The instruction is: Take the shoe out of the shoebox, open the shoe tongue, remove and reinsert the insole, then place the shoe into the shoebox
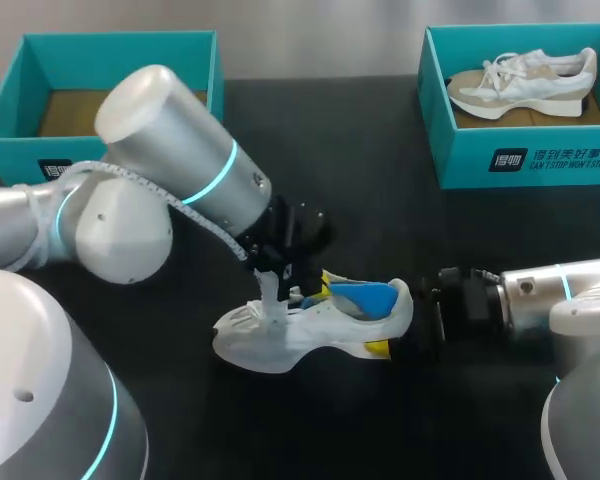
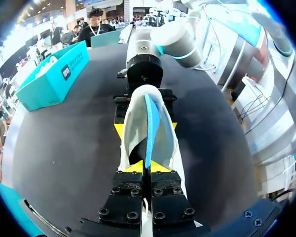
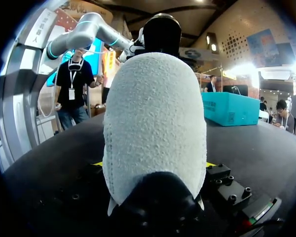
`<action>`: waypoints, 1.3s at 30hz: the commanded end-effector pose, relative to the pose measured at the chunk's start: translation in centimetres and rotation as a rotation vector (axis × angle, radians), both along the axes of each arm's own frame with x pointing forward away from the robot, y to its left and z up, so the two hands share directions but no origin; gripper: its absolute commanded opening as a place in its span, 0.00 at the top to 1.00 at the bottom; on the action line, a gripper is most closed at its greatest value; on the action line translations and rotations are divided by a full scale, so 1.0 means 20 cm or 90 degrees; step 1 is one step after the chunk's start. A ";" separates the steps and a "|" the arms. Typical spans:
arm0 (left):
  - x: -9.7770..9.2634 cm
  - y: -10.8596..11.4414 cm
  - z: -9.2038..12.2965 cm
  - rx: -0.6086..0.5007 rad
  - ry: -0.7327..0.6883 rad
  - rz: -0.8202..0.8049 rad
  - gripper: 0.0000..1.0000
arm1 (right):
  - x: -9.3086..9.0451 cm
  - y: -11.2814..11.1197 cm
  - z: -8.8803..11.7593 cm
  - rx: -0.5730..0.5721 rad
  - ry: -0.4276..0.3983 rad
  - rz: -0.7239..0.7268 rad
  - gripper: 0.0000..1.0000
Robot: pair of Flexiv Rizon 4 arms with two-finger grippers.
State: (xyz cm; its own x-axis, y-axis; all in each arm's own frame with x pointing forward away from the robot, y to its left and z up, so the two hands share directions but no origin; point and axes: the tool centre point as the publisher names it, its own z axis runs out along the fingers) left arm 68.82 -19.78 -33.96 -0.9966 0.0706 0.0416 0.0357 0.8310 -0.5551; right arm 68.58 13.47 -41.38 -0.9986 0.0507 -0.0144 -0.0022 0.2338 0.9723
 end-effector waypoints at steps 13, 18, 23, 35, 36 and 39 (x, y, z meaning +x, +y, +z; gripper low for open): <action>-0.04 -0.01 0.09 -0.075 -0.064 0.058 1.00 | -0.01 0.01 0.00 -0.003 0.000 0.000 1.00; -0.03 -0.11 0.13 -0.065 -0.095 0.058 1.00 | -0.01 0.01 0.00 -0.003 0.000 0.000 1.00; -0.02 -0.18 0.15 -0.037 -0.132 0.074 1.00 | -0.01 0.01 0.00 -0.003 0.000 0.000 1.00; -0.04 -0.20 0.19 -0.037 -0.126 0.074 0.14 | -0.01 0.01 0.00 -0.003 0.000 0.000 1.00; -0.04 -0.19 0.20 -0.039 -0.125 0.074 0.12 | -0.01 0.01 0.00 -0.003 0.000 0.000 1.00; -0.05 -0.17 0.22 -0.048 -0.120 0.071 0.10 | -0.01 0.01 0.00 -0.003 0.000 0.000 1.00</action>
